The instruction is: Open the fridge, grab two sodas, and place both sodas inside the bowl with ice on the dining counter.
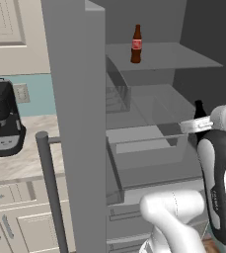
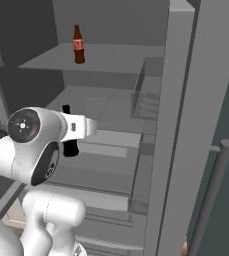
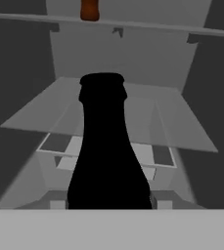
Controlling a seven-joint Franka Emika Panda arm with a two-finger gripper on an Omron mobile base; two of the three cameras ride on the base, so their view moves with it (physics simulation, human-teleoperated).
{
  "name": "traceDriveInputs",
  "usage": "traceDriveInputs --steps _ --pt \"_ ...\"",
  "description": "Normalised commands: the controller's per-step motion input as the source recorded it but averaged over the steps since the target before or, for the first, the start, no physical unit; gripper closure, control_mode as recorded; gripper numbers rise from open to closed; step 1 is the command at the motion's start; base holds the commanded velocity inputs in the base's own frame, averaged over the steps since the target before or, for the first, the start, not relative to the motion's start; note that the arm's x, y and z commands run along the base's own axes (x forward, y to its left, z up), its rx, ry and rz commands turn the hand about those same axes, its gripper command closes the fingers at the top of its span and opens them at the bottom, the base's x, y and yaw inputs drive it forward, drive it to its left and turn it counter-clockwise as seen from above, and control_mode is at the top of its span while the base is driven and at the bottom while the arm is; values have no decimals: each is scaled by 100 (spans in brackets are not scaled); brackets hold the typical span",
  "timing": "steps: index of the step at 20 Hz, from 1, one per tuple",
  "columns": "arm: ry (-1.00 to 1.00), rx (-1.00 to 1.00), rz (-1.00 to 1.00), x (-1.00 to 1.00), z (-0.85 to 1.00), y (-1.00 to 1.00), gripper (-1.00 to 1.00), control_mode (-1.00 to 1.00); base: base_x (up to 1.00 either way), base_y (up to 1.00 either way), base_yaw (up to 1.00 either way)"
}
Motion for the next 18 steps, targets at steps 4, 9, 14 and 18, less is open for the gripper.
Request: traceDriveInputs --steps 4,9,14,18 --pt "1 -6 0 -6 -12 11 100 -100 0 0 0" --pt "-1 0 0 -9 -3 -6 100 100 -56 -23 0" --pt "0 0 0 0 0 0 100 100 -91 -6 0" --pt "0 0 0 0 0 0 100 100 -92 20 3"
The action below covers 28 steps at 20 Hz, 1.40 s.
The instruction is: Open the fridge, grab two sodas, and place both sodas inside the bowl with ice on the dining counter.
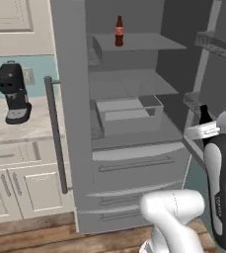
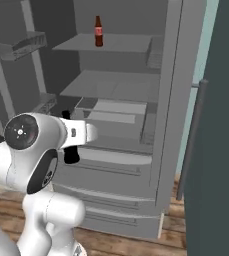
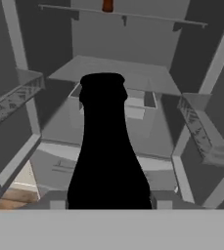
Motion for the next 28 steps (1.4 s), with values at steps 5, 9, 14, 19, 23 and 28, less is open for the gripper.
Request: traceDriveInputs --steps 5,9,14,19,23,28 --pt "0 0 0 0 0 0 100 100 -79 52 22" --pt "0 0 0 0 0 0 100 100 -74 39 35" --pt "0 0 0 0 0 0 100 100 -62 16 45" --pt "0 0 0 0 0 0 100 100 -70 0 45" --pt "0 0 0 0 0 0 100 100 -73 -7 45" --pt "0 0 0 0 0 0 100 100 -82 0 42"
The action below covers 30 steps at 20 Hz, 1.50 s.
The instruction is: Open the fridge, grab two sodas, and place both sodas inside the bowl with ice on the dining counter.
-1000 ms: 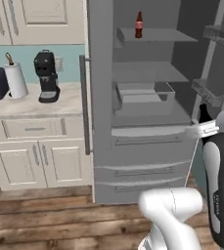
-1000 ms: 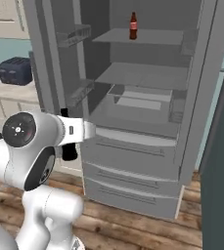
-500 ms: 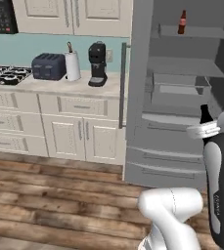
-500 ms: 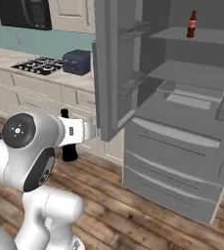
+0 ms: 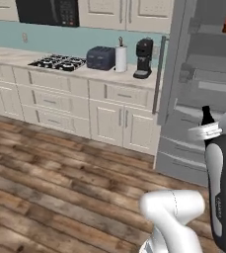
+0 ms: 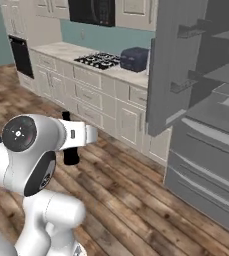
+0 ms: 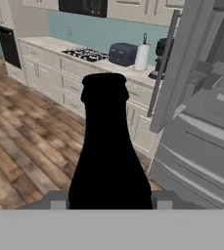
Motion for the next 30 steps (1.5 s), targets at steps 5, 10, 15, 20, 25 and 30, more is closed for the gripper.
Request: traceDriveInputs --steps 5,10,15,20,25,30 --pt "0 0 0 0 0 0 100 100 -85 0 38" --pt "0 0 0 0 0 0 100 100 -90 0 35" --pt "0 0 0 0 0 0 100 100 -99 0 31" --pt "0 0 0 0 0 0 100 100 -100 3 28" --pt "0 0 0 0 0 0 100 100 -93 58 25" --pt "0 0 0 0 0 0 100 100 -64 100 10"
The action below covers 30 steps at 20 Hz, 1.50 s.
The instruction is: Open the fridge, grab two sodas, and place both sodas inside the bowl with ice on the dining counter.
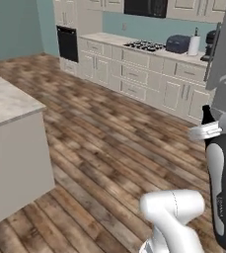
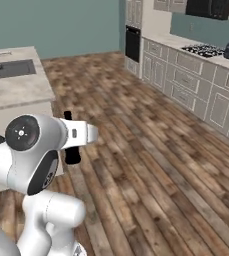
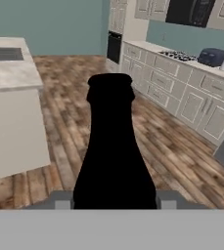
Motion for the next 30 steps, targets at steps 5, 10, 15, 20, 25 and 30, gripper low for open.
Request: traceDriveInputs --steps 5,10,15,20,25,30 --pt "0 0 0 0 0 0 100 100 -42 100 6" --pt "0 0 0 0 0 0 100 100 -38 100 4" --pt "0 0 0 0 0 0 100 100 -20 100 0" --pt "0 0 0 0 0 0 100 100 -1 100 -4" --pt "0 0 0 0 0 0 100 100 0 100 -11" --pt "0 0 0 0 0 0 100 100 2 100 -18"
